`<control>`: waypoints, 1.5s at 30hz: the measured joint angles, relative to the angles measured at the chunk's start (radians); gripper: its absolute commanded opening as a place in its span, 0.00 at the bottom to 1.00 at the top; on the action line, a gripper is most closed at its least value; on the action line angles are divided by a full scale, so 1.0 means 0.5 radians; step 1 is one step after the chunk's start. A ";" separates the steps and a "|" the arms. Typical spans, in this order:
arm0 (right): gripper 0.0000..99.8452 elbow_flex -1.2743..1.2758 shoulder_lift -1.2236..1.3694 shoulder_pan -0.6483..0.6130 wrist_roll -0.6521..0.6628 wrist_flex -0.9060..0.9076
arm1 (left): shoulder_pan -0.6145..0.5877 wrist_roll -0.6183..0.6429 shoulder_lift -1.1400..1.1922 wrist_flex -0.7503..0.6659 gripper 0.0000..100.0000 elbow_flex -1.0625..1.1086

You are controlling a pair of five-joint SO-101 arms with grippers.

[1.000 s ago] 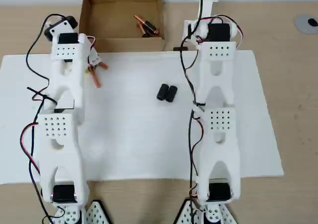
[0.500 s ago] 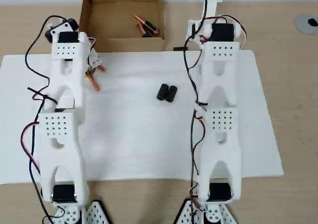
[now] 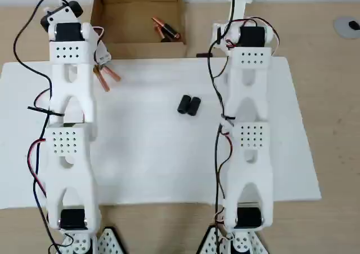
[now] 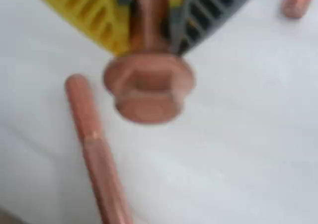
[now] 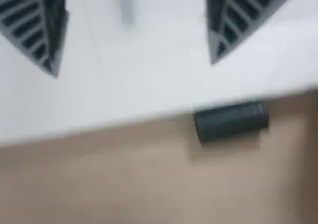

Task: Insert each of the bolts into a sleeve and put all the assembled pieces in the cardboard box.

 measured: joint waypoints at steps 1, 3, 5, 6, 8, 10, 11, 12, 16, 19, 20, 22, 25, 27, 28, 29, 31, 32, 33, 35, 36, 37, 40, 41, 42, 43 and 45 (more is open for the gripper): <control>0.24 0.000 0.000 -0.006 0.000 0.077 | 0.015 -0.018 -0.052 0.003 0.01 0.055; 0.24 0.000 -0.003 -0.043 0.003 0.230 | 0.058 -0.055 -0.212 0.003 0.01 0.218; 0.23 0.000 -0.012 -0.083 0.025 0.270 | 0.120 -0.101 -0.417 0.003 0.01 0.411; 0.23 0.000 -0.040 -0.089 0.025 0.276 | 0.150 -0.123 -0.531 0.003 0.01 0.509; 0.22 0.000 -0.126 -0.092 0.037 0.282 | 0.215 -0.181 -0.786 0.003 0.01 0.690; 0.16 0.049 -0.261 -0.095 0.052 0.282 | 0.249 -0.242 -1.049 0.003 0.01 0.868; 0.12 0.104 -0.338 -0.095 0.055 0.282 | 0.255 -0.267 -1.181 0.000 0.01 0.973; 0.09 0.193 -0.420 -0.095 0.055 0.285 | 0.255 -0.288 -1.304 -0.018 0.01 1.074; 0.06 0.752 -0.810 -0.114 0.055 0.285 | 0.224 -0.393 -1.737 -0.196 0.01 1.593; 0.08 1.375 -1.255 -0.178 0.058 0.285 | 0.187 -0.503 -2.059 -0.408 0.01 2.117; 0.08 1.602 -1.424 -0.212 0.068 0.285 | 0.184 -0.555 -2.179 -0.497 0.01 2.302; 0.08 2.062 -1.758 -0.304 0.068 0.285 | 0.181 -0.675 -2.473 -0.681 0.01 2.704; 0.08 2.645 -2.185 -0.420 -0.015 0.239 | 0.181 -0.829 -2.986 -0.967 0.01 3.323; 0.08 2.937 -2.332 -0.427 -0.117 0.129 | 0.181 -0.890 -3.357 -1.160 0.01 3.710; 0.08 3.047 -2.354 -0.427 -0.153 0.068 | 0.181 -0.908 -3.532 -1.267 0.01 3.885; 0.08 3.145 -2.357 -0.427 -0.190 0.000 | 0.181 -0.918 -3.713 -1.353 0.01 4.048; 0.08 3.287 -2.344 -0.427 -0.249 -0.138 | 0.178 -0.921 -4.017 -1.501 0.01 4.330; 0.08 3.317 -2.320 -0.427 -0.279 -0.196 | 0.178 -0.921 -4.143 -1.556 0.01 4.443; 0.08 3.323 -2.286 -0.433 -0.316 -0.242 | 0.178 -0.921 -4.241 -1.599 0.01 4.542; 0.08 3.323 -2.197 -0.442 -0.433 -0.325 | 0.178 -0.921 -4.385 -1.648 0.01 4.692; 0.08 3.323 -2.142 -0.451 -0.509 -0.353 | 0.178 -0.921 -4.440 -1.657 0.01 4.747; 0.08 3.317 -2.087 -0.466 -0.589 -0.371 | 0.178 -0.921 -4.486 -1.663 0.01 4.784; 0.08 3.256 -1.909 -0.543 -0.727 -0.387 | 0.178 -0.927 -4.582 -1.669 0.01 4.833; 0.08 3.241 -1.844 -0.574 -0.743 -0.387 | 0.178 -0.933 -4.606 -1.669 0.01 4.839; 0.08 3.225 -1.780 -0.598 -0.752 -0.387 | 0.178 -0.933 -4.625 -1.669 0.01 4.845; 0.08 3.219 -1.722 -0.617 -0.758 -0.390 | 0.178 -0.933 -4.640 -1.669 0.01 4.845; 0.08 3.204 -1.629 -0.626 -0.761 -0.423 | 0.178 -0.933 -4.658 -1.669 0.01 4.845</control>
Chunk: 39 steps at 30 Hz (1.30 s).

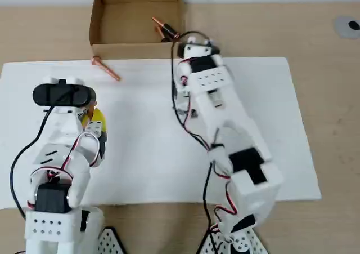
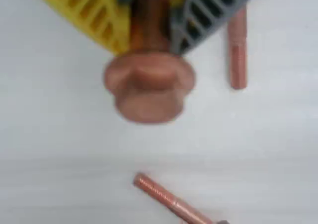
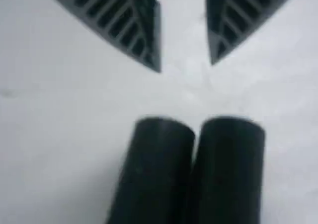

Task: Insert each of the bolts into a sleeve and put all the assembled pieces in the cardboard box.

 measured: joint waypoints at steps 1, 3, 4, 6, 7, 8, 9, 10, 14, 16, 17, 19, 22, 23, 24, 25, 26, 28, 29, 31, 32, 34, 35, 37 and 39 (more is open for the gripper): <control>0.08 -0.018 0.040 0.000 0.000 -0.018 | 0.000 0.000 -0.006 0.000 0.01 0.000; 0.08 -0.080 0.098 0.000 0.000 -0.034 | 0.000 0.000 -0.009 0.000 0.01 0.000; 0.08 -0.114 0.117 0.000 0.000 -0.037 | 0.000 0.000 -0.009 0.000 0.01 0.000; 0.08 -0.187 0.135 0.003 0.000 -0.037 | 0.000 0.000 -0.009 0.000 0.01 0.000; 0.08 -0.218 0.138 0.012 0.000 -0.037 | 0.000 0.000 -0.009 0.000 0.01 0.000; 0.08 -0.245 0.138 0.025 0.000 -0.037 | 0.000 0.000 -0.009 0.000 0.01 0.000; 0.08 -0.273 0.138 0.034 0.034 -0.037 | 0.000 0.000 -0.009 0.000 0.01 0.000; 0.08 -0.298 0.138 0.037 0.080 -0.037 | 0.000 0.000 -0.009 0.000 0.01 0.000; 0.08 -0.319 0.144 0.031 0.206 -0.037 | 0.000 0.000 -0.009 0.000 0.01 0.000; 0.08 -0.319 0.160 0.031 0.242 -0.037 | 0.000 0.000 -0.009 0.000 0.01 0.000; 0.08 -0.322 0.175 0.031 0.255 -0.037 | 0.000 0.000 -0.009 0.000 0.01 0.000; 0.08 -0.334 0.224 0.034 0.264 -0.037 | 0.000 0.000 -0.009 0.000 0.01 0.000; 0.08 -0.393 0.328 0.092 0.267 -0.037 | 0.000 0.000 -0.009 0.000 0.01 0.000; 0.08 -0.430 0.365 0.114 0.267 -0.037 | 0.000 0.000 -0.009 0.000 0.01 0.012; 0.08 -0.473 0.405 0.141 0.267 -0.037 | 0.000 0.000 -0.009 0.000 0.01 0.031; 0.08 -0.509 0.445 0.169 0.267 -0.037 | 0.000 0.000 -0.009 0.000 0.01 0.046; 0.08 -0.537 0.479 0.196 0.267 -0.037 | 0.000 0.000 -0.009 0.000 0.01 0.058; 0.08 -0.577 0.534 0.239 0.267 -0.037 | 0.000 0.000 -0.015 0.000 0.01 0.089; 0.08 -0.592 0.546 0.245 0.267 -0.037 | 0.000 0.000 -0.015 0.000 0.01 0.098; 0.08 -0.605 0.549 0.242 0.267 -0.037 | 0.000 0.000 -0.015 0.000 0.01 0.104; 0.08 -0.608 0.549 0.242 0.267 -0.037 | 0.000 0.000 -0.015 0.000 0.01 0.104; 0.08 -0.608 0.549 0.242 0.267 -0.031 | 0.000 0.000 -0.015 0.000 0.01 0.104; 0.08 -0.608 0.549 0.242 0.267 -0.009 | 0.000 0.000 -0.015 0.000 0.01 0.104; 0.08 -0.663 0.552 0.242 0.267 0.055 | 0.000 0.000 -0.015 0.000 0.01 0.104; 0.08 -0.798 0.552 0.242 0.267 0.178 | 0.000 0.000 -0.015 0.000 0.01 0.104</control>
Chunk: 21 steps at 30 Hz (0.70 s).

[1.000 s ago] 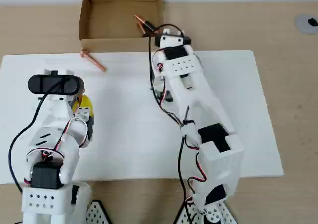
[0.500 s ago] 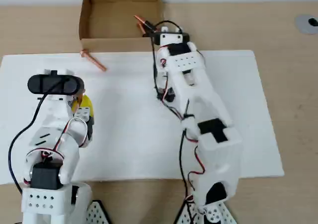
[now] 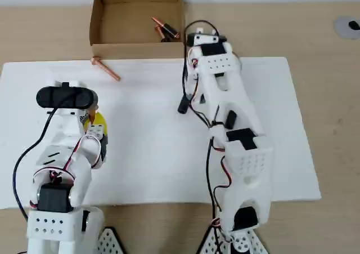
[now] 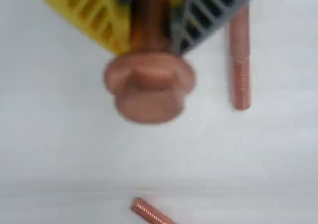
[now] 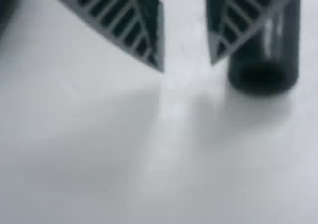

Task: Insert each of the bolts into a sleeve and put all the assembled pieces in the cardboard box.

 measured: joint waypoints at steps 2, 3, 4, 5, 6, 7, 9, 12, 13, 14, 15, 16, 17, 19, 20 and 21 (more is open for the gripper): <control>0.08 -0.181 0.000 0.000 0.000 0.147 | 0.000 0.000 0.000 0.000 0.01 0.000; 0.08 -0.276 0.000 0.000 0.000 0.218 | 0.000 0.000 0.000 0.000 0.01 0.000; 0.08 -0.381 0.000 0.000 0.000 0.282 | 0.000 0.000 0.000 0.000 0.01 0.000; 0.08 -0.473 0.000 0.000 0.000 0.338 | 0.000 0.000 0.000 0.000 0.01 0.000; 0.08 -0.559 0.000 -0.006 0.000 0.387 | 0.000 0.000 0.000 0.000 0.01 0.000; 0.08 -0.626 0.000 -0.021 0.000 0.439 | 0.000 0.000 0.000 0.000 0.01 0.000; 0.08 -0.687 0.000 -0.083 0.000 0.470 | 0.000 0.000 0.000 0.000 0.01 0.000; 0.08 -0.694 0.043 -0.178 0.000 0.482 | 0.000 0.000 0.000 0.000 0.01 0.000; 0.08 -0.694 0.080 -0.203 0.000 0.482 | 0.000 0.000 0.000 0.000 0.01 0.000; 0.08 -0.694 0.123 -0.224 0.000 0.482 | 0.000 0.000 0.000 0.000 0.01 0.000; 0.08 -0.694 0.175 -0.245 0.000 0.482 | 0.000 0.000 0.000 0.000 0.01 0.000; 0.08 -0.694 0.230 -0.264 0.000 0.482 | 0.000 0.000 0.000 0.000 0.01 0.000; 0.08 -0.694 0.279 -0.279 -0.006 0.482 | 0.000 0.000 0.000 0.000 0.01 0.000; 0.08 -0.694 0.368 -0.295 -0.049 0.482 | 0.000 0.000 0.000 0.000 0.01 0.000; 0.08 -0.694 0.399 -0.295 -0.058 0.482 | 0.000 0.000 0.000 0.000 0.01 0.000; 0.08 -0.694 0.423 -0.295 -0.061 0.482 | 0.000 0.000 0.000 0.000 0.01 0.000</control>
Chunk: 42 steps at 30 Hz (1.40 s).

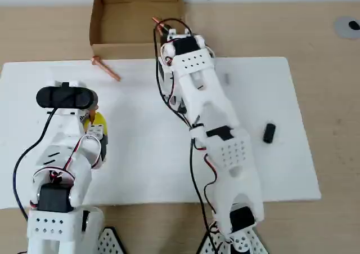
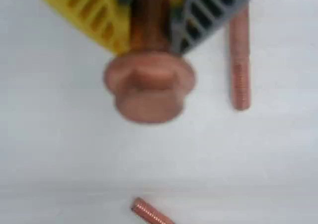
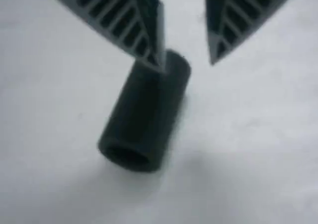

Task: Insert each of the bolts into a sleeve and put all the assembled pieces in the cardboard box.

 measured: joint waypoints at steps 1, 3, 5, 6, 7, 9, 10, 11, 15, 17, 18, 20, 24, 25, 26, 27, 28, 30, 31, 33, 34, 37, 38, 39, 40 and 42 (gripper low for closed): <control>0.08 -0.006 0.015 0.000 -0.006 -0.003 | 0.000 0.000 0.000 0.000 0.01 0.000; 0.08 -0.040 0.037 -0.003 -0.009 0.000 | 0.000 0.000 0.000 0.000 0.01 0.000; 0.08 -0.071 0.049 -0.006 -0.009 0.000 | 0.000 0.000 0.000 0.000 0.01 0.000; 0.08 -0.083 0.049 -0.006 -0.009 0.000 | 0.000 0.000 0.000 0.000 0.01 0.000; 0.08 -0.101 0.049 0.000 -0.009 0.000 | 0.000 0.000 0.000 0.000 0.01 0.000; 0.08 -0.135 0.052 0.003 -0.009 0.000 | 0.000 0.000 0.000 0.000 0.01 0.000; 0.08 -0.144 0.052 0.003 -0.009 0.000 | 0.000 0.000 0.000 0.000 0.01 0.000; 0.08 -0.147 0.052 0.000 -0.009 0.000 | 0.000 0.000 0.000 0.000 0.01 0.000; 0.13 -0.147 0.068 0.000 -0.009 0.000 | 0.000 0.000 0.000 0.000 0.01 0.000; 0.18 -0.147 0.071 0.000 -0.009 0.015 | 0.000 0.000 0.000 0.000 0.01 0.000; 0.20 -0.147 0.071 0.000 -0.009 0.025 | 0.000 0.000 0.000 0.000 0.01 0.000; 0.23 -0.147 0.068 0.000 -0.009 0.034 | 0.000 0.000 0.000 0.000 0.01 0.000; 0.24 -0.147 0.068 0.000 -0.009 0.043 | 0.000 0.000 0.000 0.000 0.01 0.000; 0.24 -0.147 0.068 0.000 -0.009 0.043 | 0.000 0.000 0.000 0.000 0.01 0.000; 0.24 -0.147 0.068 0.003 -0.009 0.043 | 0.000 0.000 0.000 0.000 0.01 0.000; 0.24 -0.147 0.068 0.003 -0.009 0.043 | 0.000 0.000 0.000 0.000 0.01 0.000; 0.24 -0.147 0.068 0.006 -0.009 0.043 | 0.000 0.000 0.000 0.000 0.01 0.003; 0.24 -0.147 0.068 0.006 -0.009 0.043 | 0.000 0.000 0.000 0.000 0.01 0.006; 0.24 -0.147 0.068 0.006 -0.009 0.043 | 0.000 0.000 0.000 0.000 0.01 0.006; 0.24 -0.147 0.068 0.006 -0.009 0.043 | 0.000 0.000 0.000 0.000 0.01 0.006; 0.24 -0.147 0.068 0.006 -0.009 0.043 | 0.000 0.000 0.000 0.000 0.01 0.006; 0.24 -0.147 0.068 0.006 -0.009 0.043 | 0.000 0.000 0.000 0.000 0.01 0.006; 0.24 -0.147 0.068 0.006 -0.009 0.043 | 0.000 0.000 0.000 0.000 0.01 0.006; 0.24 -0.147 0.071 0.006 -0.009 0.040 | 0.000 0.000 0.000 0.000 0.01 0.006; 0.24 -0.147 0.086 0.006 -0.009 0.034 | 0.000 0.000 0.000 0.000 0.01 0.006; 0.24 -0.147 0.141 0.006 -0.009 0.021 | 0.000 0.000 0.000 0.000 0.01 0.006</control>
